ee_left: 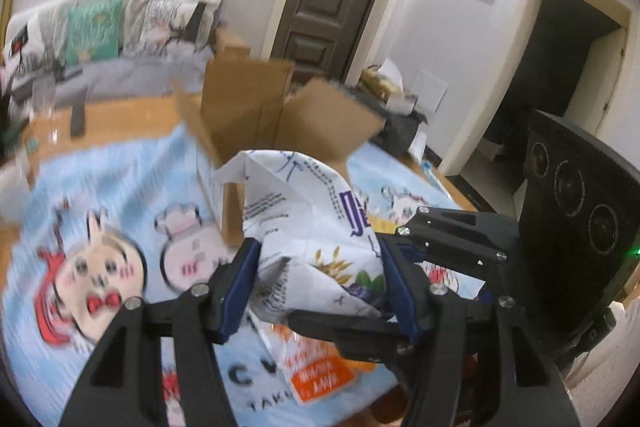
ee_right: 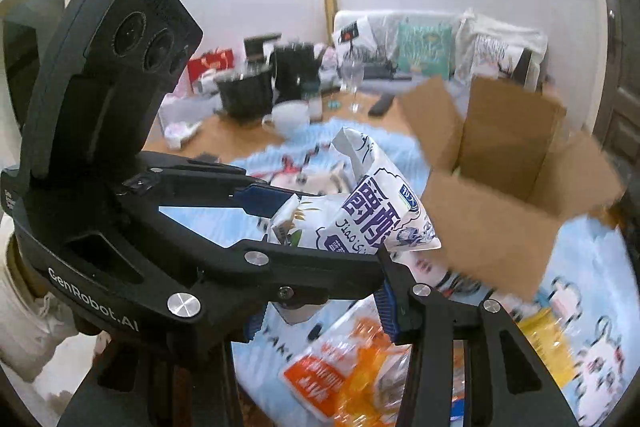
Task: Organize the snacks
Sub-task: 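Lower the white bag into the cardboard box and open the left tool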
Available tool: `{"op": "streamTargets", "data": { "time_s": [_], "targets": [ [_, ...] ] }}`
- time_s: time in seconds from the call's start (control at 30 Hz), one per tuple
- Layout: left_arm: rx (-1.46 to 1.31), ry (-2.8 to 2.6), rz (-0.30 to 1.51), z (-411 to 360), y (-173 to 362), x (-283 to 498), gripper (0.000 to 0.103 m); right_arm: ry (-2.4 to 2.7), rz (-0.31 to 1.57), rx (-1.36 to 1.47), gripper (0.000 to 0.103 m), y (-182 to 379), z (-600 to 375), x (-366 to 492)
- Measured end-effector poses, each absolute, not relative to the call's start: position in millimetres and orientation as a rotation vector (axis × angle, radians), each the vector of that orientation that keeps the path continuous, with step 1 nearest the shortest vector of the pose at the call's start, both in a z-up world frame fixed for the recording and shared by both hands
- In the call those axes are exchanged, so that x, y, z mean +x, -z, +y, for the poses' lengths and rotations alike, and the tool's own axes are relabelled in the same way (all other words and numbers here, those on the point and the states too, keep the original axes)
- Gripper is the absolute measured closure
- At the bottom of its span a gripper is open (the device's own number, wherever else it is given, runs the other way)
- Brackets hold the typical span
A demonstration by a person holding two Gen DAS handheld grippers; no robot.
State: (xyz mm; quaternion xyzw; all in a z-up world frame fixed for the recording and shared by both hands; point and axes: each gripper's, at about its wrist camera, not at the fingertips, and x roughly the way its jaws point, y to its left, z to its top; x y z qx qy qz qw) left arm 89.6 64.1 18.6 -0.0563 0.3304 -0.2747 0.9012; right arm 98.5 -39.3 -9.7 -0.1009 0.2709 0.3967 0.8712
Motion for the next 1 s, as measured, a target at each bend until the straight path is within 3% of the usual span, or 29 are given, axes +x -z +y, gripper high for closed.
{"op": "streamTargets", "data": {
  "time_s": [0.3,0.63,0.93,1.0],
  "targets": [
    [-0.068,0.572,0.709,34.0,-58.1,176.7,0.046,-0.742,0.545,-0.175,0.062,-37.7,-67.1,166.6],
    [-0.134,0.499,0.872,20.5,-43.2,280.8,0.046,-0.730,0.676,-0.064,0.063,-31.0,-93.5,264.1],
    [-0.178,0.408,0.823,49.0,-48.9,280.2,0.046,-0.683,0.650,-0.070,0.062,-39.4,-114.3,263.9],
    [-0.176,0.399,0.805,55.3,-53.2,269.1,0.041,-0.691,0.639,-0.044,0.062,-43.2,-122.9,257.3]
  ]
}}
